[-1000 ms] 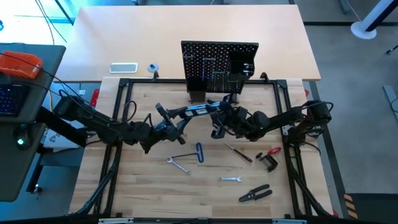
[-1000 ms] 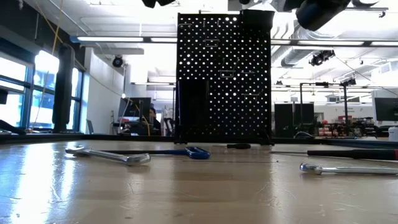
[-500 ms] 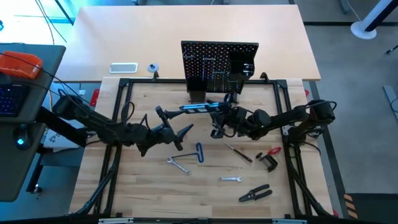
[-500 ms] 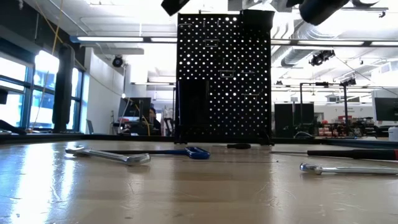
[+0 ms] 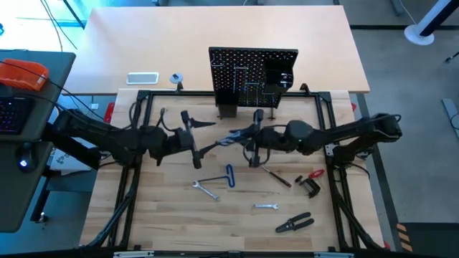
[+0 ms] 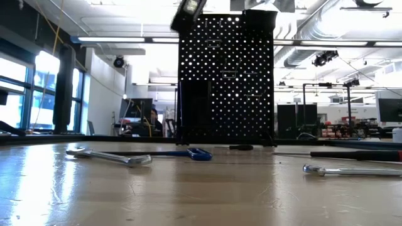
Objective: Hang tools onto peg board
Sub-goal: Put the spirit level tool on the pegboard
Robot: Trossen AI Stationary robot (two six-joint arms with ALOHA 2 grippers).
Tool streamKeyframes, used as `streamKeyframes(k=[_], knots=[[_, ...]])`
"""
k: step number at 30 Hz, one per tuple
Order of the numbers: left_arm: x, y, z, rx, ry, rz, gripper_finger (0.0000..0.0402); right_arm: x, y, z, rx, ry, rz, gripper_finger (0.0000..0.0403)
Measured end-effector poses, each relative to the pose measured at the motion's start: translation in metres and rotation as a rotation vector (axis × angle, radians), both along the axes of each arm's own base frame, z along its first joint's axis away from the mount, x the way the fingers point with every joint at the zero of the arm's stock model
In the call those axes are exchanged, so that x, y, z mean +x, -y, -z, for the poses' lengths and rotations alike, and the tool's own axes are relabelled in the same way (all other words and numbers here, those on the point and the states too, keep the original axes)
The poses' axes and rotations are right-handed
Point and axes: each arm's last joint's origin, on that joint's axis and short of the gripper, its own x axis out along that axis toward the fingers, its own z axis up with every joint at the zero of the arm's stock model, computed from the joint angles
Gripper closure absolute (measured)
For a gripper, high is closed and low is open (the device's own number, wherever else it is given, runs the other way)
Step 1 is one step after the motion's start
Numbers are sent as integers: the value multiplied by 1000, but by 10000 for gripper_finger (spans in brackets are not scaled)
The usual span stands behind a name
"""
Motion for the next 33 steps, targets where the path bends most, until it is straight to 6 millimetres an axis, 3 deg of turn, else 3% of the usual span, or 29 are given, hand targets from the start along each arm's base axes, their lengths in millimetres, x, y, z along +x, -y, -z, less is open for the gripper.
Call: streamKeyframes(k=[11, 19, 27, 33], knots=[[21, -36, 24, -288, -102, 221, 108, 11, -5, -22, -56, -139, -43, 355], [28, -45, 17, -348, -85, 359, 115, 16, -5, -30, -61, -172, -45, 355], [51, -46, 13, -316, -197, 352, 171, 22, 1, -28, -43, -213, -31, 355], [58, -49, 9, -256, -238, 257, 242, 21, 2, -27, -33, -235, 17, 355]])
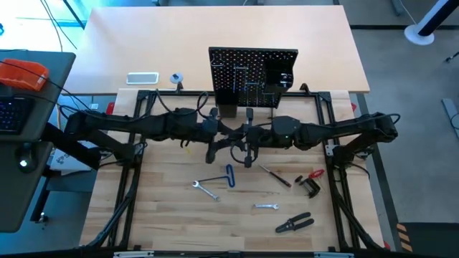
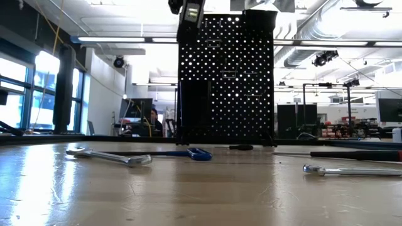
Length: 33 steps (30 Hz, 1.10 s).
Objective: Hang tools onto peg board
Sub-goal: Put the spirit level tool on the pegboard
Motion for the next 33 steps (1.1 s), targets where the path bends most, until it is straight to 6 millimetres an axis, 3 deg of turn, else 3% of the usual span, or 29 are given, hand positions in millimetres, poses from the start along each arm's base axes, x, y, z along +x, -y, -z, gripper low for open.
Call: streamKeyframes(k=[9, 16, 22, 28, 33], knots=[[0, -1, -2, 90, -1, -9, 364, 0, 2, 2, 3, -19, 86, 355], [0, -2, -1, 156, -7, -28, 364, 0, 3, 2, -5, -19, 126, 338], [-6, -11, -6, 246, -13, -104, 364, -3, -1, 0, -104, -22, 287, 276], [-19, -32, -19, 292, 22, -173, 365, -21, -11, -16, -180, -2, 427, 199], [-23, -49, -26, 344, 69, -170, 365, -36, -19, -27, -191, 5, 432, 183]])
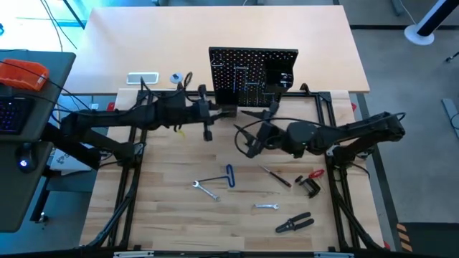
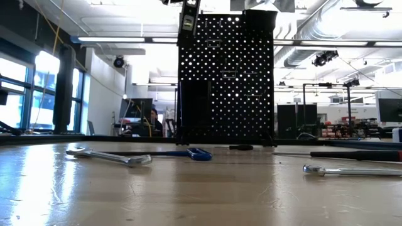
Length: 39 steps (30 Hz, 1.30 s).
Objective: Hang tools onto peg board
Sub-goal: Put the spirit level tool on the pegboard
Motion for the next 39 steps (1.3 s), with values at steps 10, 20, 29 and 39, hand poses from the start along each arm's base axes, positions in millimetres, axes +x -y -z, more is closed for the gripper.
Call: streamKeyframes(k=[10, 20, 29, 39], knots=[[13, -40, 16, 93, -18, 119, 365, -11, -22, 11, -9, -146, -79, 183], [33, -77, 45, 117, -37, 103, 365, -22, -38, 30, 9, -299, -11, 183], [33, -102, 54, 126, -25, 71, 365, -31, -48, 40, 40, -360, 21, 183], [26, -120, 62, 54, -50, 93, 366, -33, -51, 41, 59, -356, 19, 183]])
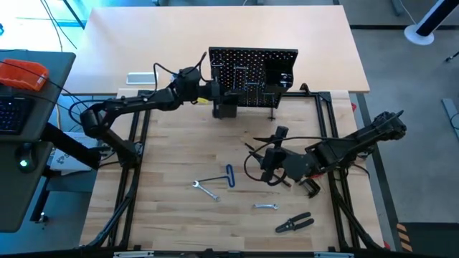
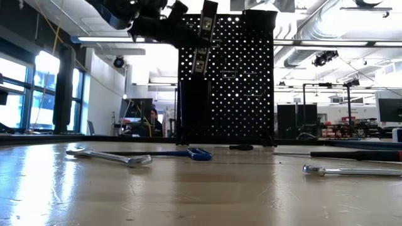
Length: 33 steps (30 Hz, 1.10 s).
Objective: Hang tools onto peg board
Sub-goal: Put the spirit level tool on the pegboard
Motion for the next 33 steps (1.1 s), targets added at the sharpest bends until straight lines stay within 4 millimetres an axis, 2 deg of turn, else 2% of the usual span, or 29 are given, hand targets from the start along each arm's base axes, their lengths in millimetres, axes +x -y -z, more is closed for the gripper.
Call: streamKeyframes(k=[9, 17, 22, 26, 33], knots=[[5, -8, 12, -38, -12, 12, 363, 0, 0, 0, 26, 11, 9, 183], [0, -14, 14, -63, -37, -6, 355, -1, -3, 0, 21, 14, 9, 183], [0, -15, 16, -90, -51, -12, 334, -1, -3, 0, 26, 18, 13, 183], [-1, -17, 30, -137, -127, -54, 310, -1, -3, 0, 27, 19, 14, 183], [-4, -18, 30, -145, -151, -58, 291, -2, -3, 0, 33, 20, 17, 183]])
